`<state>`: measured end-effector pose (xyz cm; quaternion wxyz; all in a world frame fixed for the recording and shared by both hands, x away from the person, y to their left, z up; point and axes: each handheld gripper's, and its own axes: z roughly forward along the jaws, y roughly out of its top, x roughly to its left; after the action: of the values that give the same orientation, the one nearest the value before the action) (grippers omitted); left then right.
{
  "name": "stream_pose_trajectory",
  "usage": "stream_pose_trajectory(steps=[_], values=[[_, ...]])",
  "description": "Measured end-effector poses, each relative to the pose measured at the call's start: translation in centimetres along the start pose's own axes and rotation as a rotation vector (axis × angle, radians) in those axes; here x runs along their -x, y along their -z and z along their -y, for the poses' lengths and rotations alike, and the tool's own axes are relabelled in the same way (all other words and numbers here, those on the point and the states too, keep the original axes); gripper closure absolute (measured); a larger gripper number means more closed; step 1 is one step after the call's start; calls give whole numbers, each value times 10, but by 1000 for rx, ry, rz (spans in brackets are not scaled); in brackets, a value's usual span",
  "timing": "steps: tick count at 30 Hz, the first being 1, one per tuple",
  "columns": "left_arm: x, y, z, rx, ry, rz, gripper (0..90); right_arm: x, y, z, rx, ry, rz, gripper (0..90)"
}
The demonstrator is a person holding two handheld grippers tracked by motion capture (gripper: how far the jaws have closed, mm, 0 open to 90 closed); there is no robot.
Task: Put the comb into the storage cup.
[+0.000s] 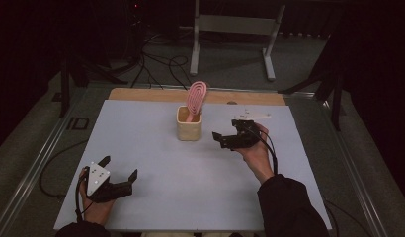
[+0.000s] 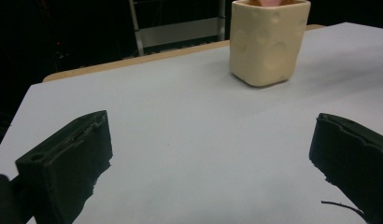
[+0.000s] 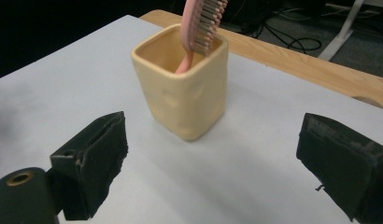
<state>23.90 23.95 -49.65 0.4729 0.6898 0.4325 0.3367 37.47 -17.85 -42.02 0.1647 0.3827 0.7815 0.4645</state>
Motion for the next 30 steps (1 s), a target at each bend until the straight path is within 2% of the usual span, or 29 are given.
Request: stream_pose_trajectory(steps=[2,3,7,10,12,15,21,23,30], values=[[0,0,0,2,5,-1,1,0,4,4,10,0,0,86],[0,1,-1,2,6,-1,0,2,9,11,11,-11,-1,86],[0,2,-3,1,-1,-6,1,4,17,28,2,-14,23,86],[-1,3,-5,2,-6,-11,1,2,26,37,9,19,50,86],[-2,4,-5,4,-3,-16,1,-1,31,44,-8,42,59,87],[-5,5,-6,2,-1,-21,1,-3,39,55,-6,55,73,87],[-6,6,-7,4,-2,-21,1,1,55,71,34,23,85,86],[-6,6,-7,3,-5,-20,1,0,59,75,63,44,100,86],[-7,7,-7,8,1,-3,1,0,70,92,111,57,119,87]])
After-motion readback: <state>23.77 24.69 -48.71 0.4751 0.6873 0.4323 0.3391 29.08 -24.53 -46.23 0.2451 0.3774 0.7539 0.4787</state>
